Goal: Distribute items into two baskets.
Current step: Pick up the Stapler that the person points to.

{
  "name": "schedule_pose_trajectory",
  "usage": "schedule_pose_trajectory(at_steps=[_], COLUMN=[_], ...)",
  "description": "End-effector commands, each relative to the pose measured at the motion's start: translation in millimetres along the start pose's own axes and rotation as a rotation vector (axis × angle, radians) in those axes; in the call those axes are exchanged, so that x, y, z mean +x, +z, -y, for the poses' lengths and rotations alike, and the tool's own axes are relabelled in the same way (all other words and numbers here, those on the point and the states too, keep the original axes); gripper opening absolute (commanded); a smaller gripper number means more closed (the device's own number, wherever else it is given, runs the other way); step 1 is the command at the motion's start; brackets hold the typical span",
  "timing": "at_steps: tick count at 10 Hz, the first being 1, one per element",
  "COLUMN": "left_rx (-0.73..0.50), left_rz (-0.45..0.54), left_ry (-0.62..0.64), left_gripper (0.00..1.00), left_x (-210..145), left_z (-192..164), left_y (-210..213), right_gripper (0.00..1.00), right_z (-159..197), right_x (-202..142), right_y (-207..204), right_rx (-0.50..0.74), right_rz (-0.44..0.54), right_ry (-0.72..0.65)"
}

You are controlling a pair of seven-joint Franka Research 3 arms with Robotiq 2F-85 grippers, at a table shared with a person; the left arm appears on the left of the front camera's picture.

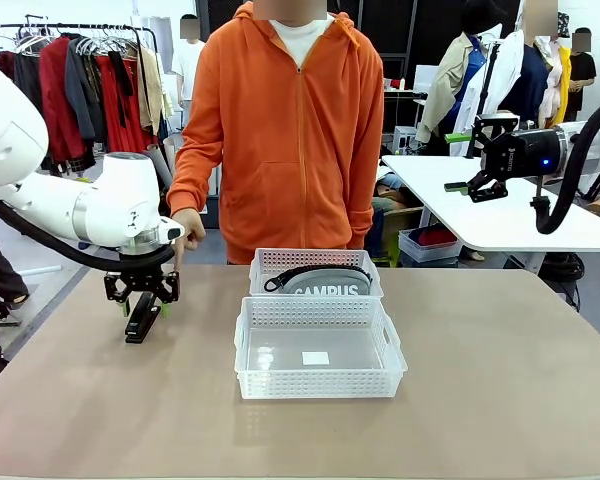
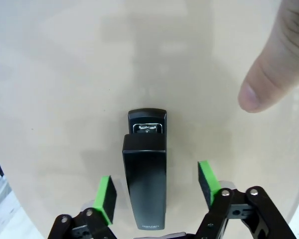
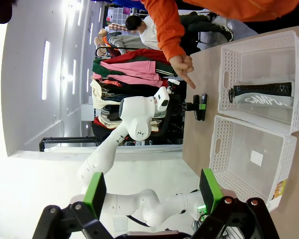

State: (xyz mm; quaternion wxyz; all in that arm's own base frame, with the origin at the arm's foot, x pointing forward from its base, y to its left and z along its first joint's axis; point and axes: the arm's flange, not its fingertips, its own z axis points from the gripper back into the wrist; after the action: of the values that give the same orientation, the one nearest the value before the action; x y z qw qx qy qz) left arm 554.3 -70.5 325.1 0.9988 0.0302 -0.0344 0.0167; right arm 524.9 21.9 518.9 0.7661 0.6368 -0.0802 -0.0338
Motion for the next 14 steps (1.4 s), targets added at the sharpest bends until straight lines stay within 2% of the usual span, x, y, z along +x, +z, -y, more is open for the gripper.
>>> schedule_pose_trajectory(at_steps=[1,3,4,9,14], left_rx=[-0.016,-0.014,-0.013,-0.006,-0.003], left_rz=[-0.004,-0.008,-0.010,-0.003,-0.045], left_ry=[0.001,0.008,0.008,0.020,0.014], left_gripper=[0.42,0.04,0.00,0.00,0.00], left_x=[5,4,4,-4,-17], left_z=[-6,-8,-9,-11,-24], left_y=[3,3,3,22,109], right_gripper=[1.00,1.00,1.00,1.00,1.00], right_z=[-3,-3,-3,-3,-3], right_x=[0,0,0,0,0], right_y=[1,1,1,1,1], right_rx=[0.022,0.022,0.022,0.022,0.022], right_rz=[0.010,0.010,0.010,0.010,0.010], right_ry=[0.000,0.000,0.000,0.000,0.000])
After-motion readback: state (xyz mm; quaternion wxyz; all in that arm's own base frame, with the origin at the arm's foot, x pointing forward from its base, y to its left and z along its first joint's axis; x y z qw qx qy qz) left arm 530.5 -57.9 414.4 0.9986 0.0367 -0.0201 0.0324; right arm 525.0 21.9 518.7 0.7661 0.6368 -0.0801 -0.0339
